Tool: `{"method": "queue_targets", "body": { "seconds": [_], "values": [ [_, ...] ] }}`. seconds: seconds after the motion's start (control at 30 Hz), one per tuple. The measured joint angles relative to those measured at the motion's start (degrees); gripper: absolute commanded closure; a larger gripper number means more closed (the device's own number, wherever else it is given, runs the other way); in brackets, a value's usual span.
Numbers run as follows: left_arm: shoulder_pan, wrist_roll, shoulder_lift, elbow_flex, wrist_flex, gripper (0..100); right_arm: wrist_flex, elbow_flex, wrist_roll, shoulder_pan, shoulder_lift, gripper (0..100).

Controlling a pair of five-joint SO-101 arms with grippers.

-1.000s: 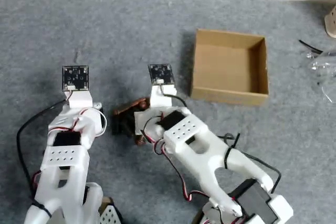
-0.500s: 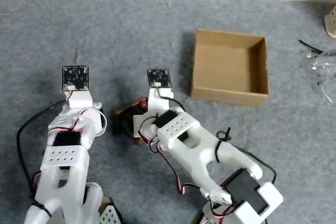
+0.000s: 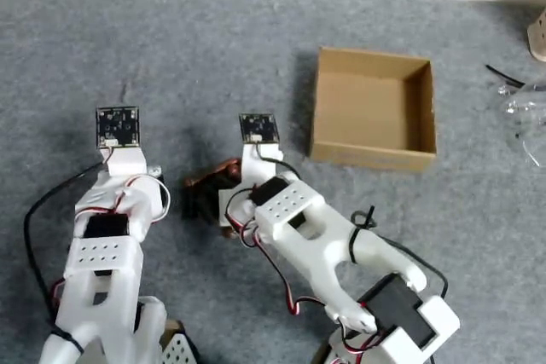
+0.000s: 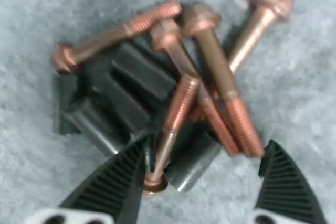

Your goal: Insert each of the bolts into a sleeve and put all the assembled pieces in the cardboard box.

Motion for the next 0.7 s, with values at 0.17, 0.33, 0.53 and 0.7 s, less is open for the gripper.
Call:
{"method": "queue_targets", "body": {
  "seconds": [0.17, 0.33, 0.53, 0.7],
  "values": [
    [-0.5, 0.4, 0.0, 0.0, 0.0, 99, 4.6, -1.6, 0.0, 0.0, 0.3, 70.6],
    [-0.5, 0.4, 0.0, 0.0, 0.0, 99, 7.3, -1.8, 0.0, 0.6, 0.3, 70.6],
    [-0.5, 0.4, 0.0, 0.0, 0.0, 99, 8.2, -1.7, 0.4, 5.4, 0.4, 70.6],
    [-0.5, 0.4, 0.0, 0.0, 0.0, 99, 8.2, -1.7, 10.7, 9.2, 0.4, 70.6]
  ]
}}
